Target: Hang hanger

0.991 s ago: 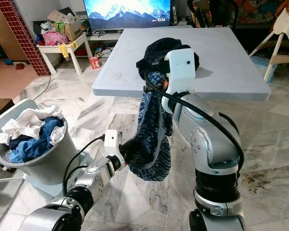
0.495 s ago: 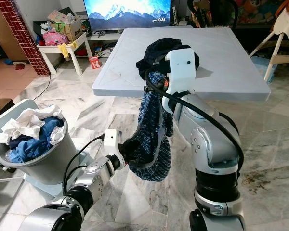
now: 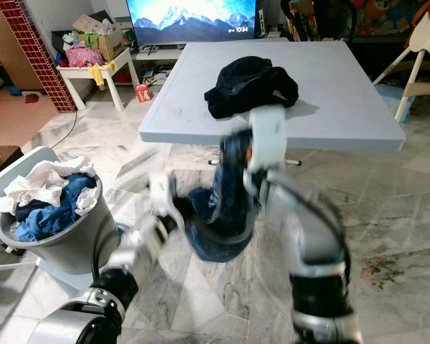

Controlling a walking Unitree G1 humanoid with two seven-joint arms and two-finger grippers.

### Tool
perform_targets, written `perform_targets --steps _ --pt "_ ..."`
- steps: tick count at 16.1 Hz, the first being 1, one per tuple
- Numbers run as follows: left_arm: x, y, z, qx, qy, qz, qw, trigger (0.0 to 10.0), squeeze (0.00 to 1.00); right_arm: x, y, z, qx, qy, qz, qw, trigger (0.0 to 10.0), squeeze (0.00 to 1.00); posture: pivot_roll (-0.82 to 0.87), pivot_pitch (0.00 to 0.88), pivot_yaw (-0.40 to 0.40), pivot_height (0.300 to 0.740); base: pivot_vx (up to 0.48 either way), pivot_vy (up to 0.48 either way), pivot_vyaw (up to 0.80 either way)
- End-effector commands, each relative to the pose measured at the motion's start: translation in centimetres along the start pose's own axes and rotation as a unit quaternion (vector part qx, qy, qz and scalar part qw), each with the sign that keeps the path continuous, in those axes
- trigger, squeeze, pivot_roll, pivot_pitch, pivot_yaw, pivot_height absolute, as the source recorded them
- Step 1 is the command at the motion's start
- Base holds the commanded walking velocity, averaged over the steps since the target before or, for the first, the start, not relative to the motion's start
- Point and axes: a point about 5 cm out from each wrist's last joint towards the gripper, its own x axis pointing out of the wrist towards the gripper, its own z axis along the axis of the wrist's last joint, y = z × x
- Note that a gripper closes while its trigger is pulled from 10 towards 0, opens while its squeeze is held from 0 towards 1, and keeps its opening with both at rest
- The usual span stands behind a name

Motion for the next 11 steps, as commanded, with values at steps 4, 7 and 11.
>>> perform_targets --steps 4,7,11 --pt "-0.8 0.0 4.7 0.039 -0.075 -0.006 0.996 0.0 0.00 0.5 -0.1 -2.6 -0.021 -0.046 0.006 0.999 0.0 0.00 -0.14 0.002 0.089 0.740 0.000 0.000 0.00" --pt "-1.8 0.0 6.7 0.077 -0.104 0.008 0.992 0.0 0.00 0.1 -1.0 -4.8 -0.011 -0.058 -0.004 0.998 0.0 0.00 -0.10 0.000 0.085 0.740 0.000 0.000 0.00" --pt "-4.8 0.5 9.4 0.145 -0.151 0.066 0.976 0.0 0.00 -0.8 -2.0 -8.6 0.038 -0.043 -0.056 0.997 0.0 0.00 -0.07 0.000 0.084 0.740 0.000 0.000 0.00"
